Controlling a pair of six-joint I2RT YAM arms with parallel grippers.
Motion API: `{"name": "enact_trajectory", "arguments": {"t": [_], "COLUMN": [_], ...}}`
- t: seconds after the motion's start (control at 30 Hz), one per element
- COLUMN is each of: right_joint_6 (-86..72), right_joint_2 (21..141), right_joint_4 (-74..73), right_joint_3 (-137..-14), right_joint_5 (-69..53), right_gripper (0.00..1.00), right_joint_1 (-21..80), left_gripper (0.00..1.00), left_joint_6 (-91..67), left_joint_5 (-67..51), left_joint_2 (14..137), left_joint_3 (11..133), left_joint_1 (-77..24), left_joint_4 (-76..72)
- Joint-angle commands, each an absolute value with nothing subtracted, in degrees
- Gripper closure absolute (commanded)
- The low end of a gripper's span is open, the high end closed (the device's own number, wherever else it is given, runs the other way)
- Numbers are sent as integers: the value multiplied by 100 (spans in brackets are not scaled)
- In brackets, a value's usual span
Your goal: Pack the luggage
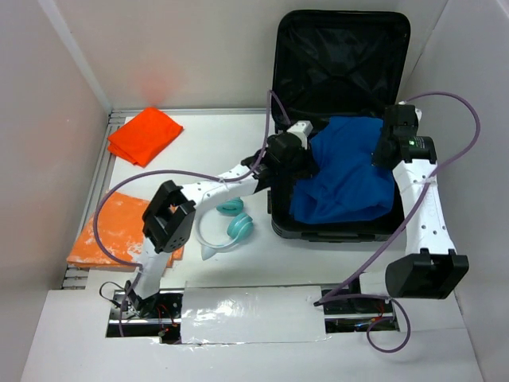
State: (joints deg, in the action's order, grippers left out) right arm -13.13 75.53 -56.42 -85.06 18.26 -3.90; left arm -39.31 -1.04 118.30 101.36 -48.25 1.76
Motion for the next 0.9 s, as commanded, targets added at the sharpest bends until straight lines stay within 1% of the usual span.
{"name": "enact_trajectory", "arguments": {"t": [0.0,0.1,0.2,0.27,0.4,0.47,0.57,0.67,0.73,0.87], "right_joint_6": [-1161,-1160,-1047,-941,-940,-940,-993,-748,-502,-149], "right_joint_2": [7655,7892,7954,7954,7822,7822,7997,8287,8454,8604], "right_joint_4": [-4606,-4474,-4220,-3974,-3648,-3568,-3568,-3516,-3516,-3357], "right_joint_3": [-8640,-8587,-8202,-7877,-7192,-7041,-7145,-7277,-7496,-7839], "right_joint_5": [2839,2953,3023,2761,2777,2777,2559,2443,2443,1997], "right_gripper": [100,100,100,100,100,100,100,100,100,100], "right_joint_1": [-544,-781,-957,-1072,-1134,-1186,-1187,-1248,-1248,-1248], "left_gripper": [100,100,100,100,100,100,100,100,100,100], "left_joint_6": [-3902,-3902,-3902,-3902,-3902,-3850,-3911,-4042,-4104,-4297], "left_joint_5": [605,1106,1353,1406,1459,1511,1512,1669,1722,1872], "left_joint_2": [11829,11892,12084,12207,12410,12603,12857,12858,12858,12569], "left_joint_3": [10433,10354,10432,10608,10661,10774,11082,11083,10908,10530], "left_joint_1": [-5009,-5158,-5212,-5212,-5212,-5212,-5212,-5212,-5212,-5212], "left_joint_4": [-342,-466,-519,-405,-334,-334,-115,-114,-297,-491]}}
